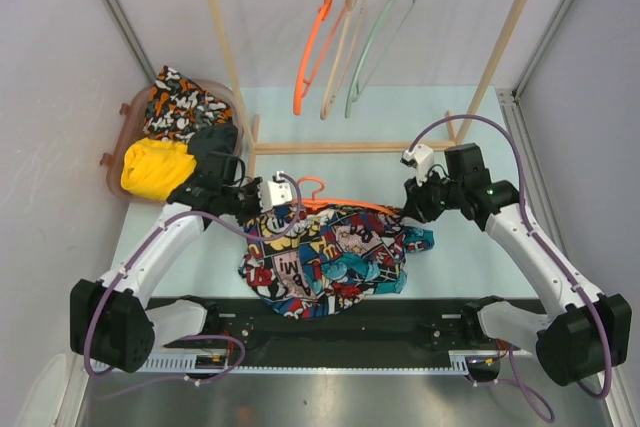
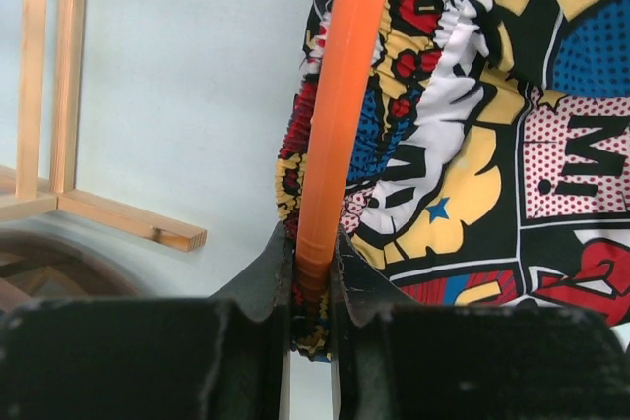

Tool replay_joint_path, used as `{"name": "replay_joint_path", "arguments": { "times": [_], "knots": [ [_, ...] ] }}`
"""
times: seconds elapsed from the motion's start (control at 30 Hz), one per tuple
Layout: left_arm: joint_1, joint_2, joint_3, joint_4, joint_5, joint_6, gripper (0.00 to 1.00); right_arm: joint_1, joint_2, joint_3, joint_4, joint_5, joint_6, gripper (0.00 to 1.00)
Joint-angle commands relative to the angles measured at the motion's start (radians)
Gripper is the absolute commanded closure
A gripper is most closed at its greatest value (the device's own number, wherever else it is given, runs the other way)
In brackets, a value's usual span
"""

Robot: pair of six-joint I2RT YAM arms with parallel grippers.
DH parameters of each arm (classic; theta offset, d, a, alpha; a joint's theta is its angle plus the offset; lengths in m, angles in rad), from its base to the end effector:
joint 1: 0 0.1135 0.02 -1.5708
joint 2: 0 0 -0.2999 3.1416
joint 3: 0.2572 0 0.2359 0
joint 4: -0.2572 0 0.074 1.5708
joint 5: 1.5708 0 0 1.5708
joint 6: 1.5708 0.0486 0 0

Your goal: Place the shorts on the hanger

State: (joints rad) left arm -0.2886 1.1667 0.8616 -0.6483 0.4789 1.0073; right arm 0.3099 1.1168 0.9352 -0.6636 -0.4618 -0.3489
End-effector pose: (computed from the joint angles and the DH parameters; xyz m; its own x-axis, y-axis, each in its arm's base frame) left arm 0.1906 -0.0800 0.2824 0.0122 0.7790 -0.6269 0.9323 0.2177 0.2887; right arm 0.1855 0.0821 0.3129 -0.4799 -0.4750 -0.7376 -0.7647 0.6385 0.0864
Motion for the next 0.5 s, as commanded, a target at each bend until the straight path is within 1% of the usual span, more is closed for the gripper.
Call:
{"name": "replay_joint_path", "arguments": {
  "times": [0.0, 0.03, 0.07, 0.13, 0.23, 0.27, 0.37, 0.47],
  "knots": [
    [0.009, -0.019, 0.048, -0.031, -0.066, -0.032, 1.0, -0.017, -0.009, 0.06, -0.062, 0.038, -0.004, 0.45],
    [0.011, -0.024, 0.053, -0.048, -0.057, -0.03, 1.0, -0.018, -0.02, 0.069, -0.065, 0.035, -0.009, 0.31],
    [0.011, -0.03, 0.057, -0.056, -0.046, -0.029, 1.0, -0.025, -0.026, 0.073, -0.064, 0.032, -0.009, 0.25],
    [0.009, -0.041, 0.063, -0.069, -0.024, -0.03, 1.0, -0.034, -0.037, 0.091, -0.051, 0.02, -0.016, 0.2],
    [0.009, -0.048, 0.074, -0.089, 0.004, -0.024, 1.0, -0.038, -0.048, 0.114, -0.039, -0.035, -0.035, 0.2],
    [0.009, -0.059, 0.077, -0.094, 0.015, -0.021, 1.0, -0.037, -0.057, 0.128, -0.034, -0.078, -0.039, 0.2],
    [0.009, -0.07, 0.097, -0.112, 0.056, -0.012, 1.0, -0.005, -0.069, 0.143, 0.005, -0.135, -0.061, 0.21],
    [0.011, -0.09, 0.122, -0.128, 0.096, -0.007, 1.0, 0.069, -0.072, 0.151, 0.061, -0.175, -0.082, 0.23]
  ]
}}
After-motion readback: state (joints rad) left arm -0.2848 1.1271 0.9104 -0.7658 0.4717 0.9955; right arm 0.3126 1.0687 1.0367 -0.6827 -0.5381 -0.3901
